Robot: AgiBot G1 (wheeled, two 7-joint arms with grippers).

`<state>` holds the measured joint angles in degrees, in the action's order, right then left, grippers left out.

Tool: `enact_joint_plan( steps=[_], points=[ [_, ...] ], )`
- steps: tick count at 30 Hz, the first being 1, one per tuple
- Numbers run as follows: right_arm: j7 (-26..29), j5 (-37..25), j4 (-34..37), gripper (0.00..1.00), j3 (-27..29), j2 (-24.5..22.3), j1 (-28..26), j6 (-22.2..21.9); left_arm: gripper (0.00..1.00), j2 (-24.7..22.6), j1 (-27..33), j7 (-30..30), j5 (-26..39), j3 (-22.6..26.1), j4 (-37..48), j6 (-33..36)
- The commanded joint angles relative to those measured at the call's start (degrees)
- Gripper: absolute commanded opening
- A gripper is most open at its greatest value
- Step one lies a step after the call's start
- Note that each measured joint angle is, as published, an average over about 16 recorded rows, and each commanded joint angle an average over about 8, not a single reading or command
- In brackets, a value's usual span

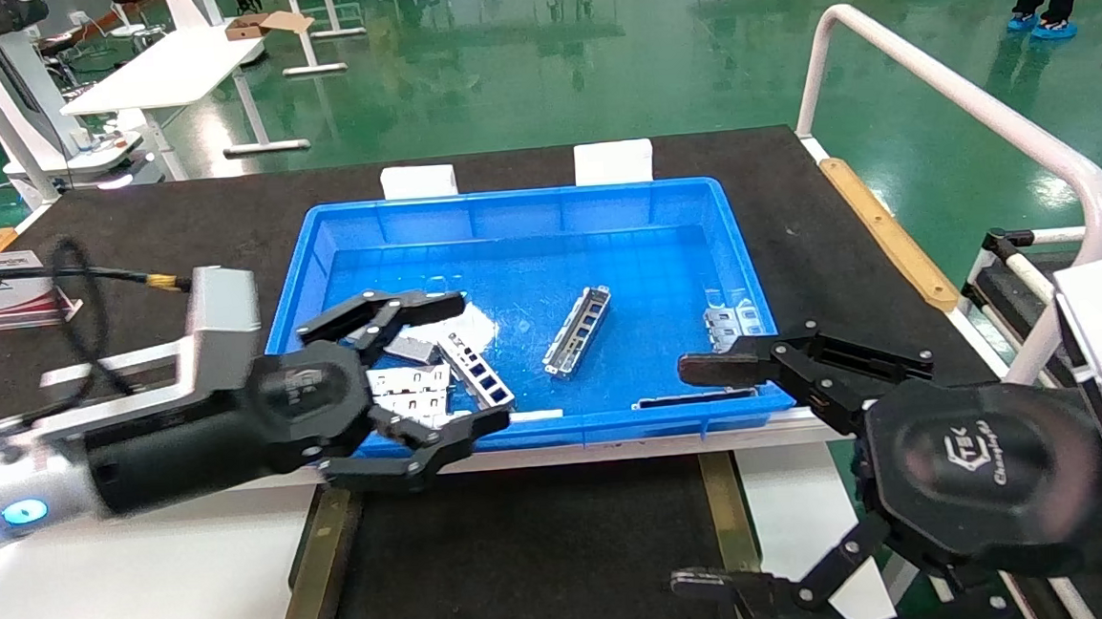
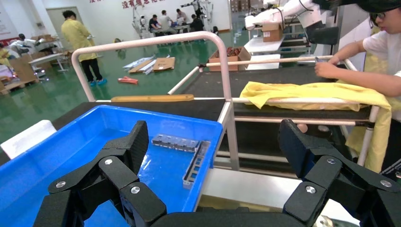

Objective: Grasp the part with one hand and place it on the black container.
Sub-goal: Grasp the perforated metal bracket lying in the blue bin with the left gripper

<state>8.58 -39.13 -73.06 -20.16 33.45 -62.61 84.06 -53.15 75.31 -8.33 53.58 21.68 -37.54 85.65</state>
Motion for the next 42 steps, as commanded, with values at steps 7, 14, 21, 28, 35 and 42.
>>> enact_joint_plan(
  steps=[7, 14, 21, 28, 35, 42],
  points=[
    [0.0, 0.0, 0.0, 1.0, 0.0, 0.0, 0.0, 0.0, 1.0, -7.6, 7.1, -7.5, 4.2, 2.0, 17.1, -5.0],
    [0.0, 0.0, 0.0, 1.0, 0.0, 0.0, 0.0, 0.0, 1.0, -13.1, 11.6, -12.7, 7.2, 3.1, 26.3, -14.1],
    [0.0, 0.0, 0.0, 1.0, 0.0, 0.0, 0.0, 0.0, 1.0, -17.8, 13.9, -16.7, 8.3, 3.6, 31.9, -20.1],
    [0.0, 0.0, 0.0, 1.0, 0.0, 0.0, 0.0, 0.0, 1.0, -21.6, 14.9, -18.9, 9.2, 4.2, 35.2, -25.0],
    [0.0, 0.0, 0.0, 1.0, 0.0, 0.0, 0.0, 0.0, 1.0, -23.9, 14.6, -20.0, 10.5, 5.1, 36.0, -28.3],
    [0.0, 0.0, 0.0, 1.0, 0.0, 0.0, 0.0, 0.0, 1.0, -24.5, 13.5, -19.7, 11.6, 6.1, 34.8, -29.3]
  ],
)
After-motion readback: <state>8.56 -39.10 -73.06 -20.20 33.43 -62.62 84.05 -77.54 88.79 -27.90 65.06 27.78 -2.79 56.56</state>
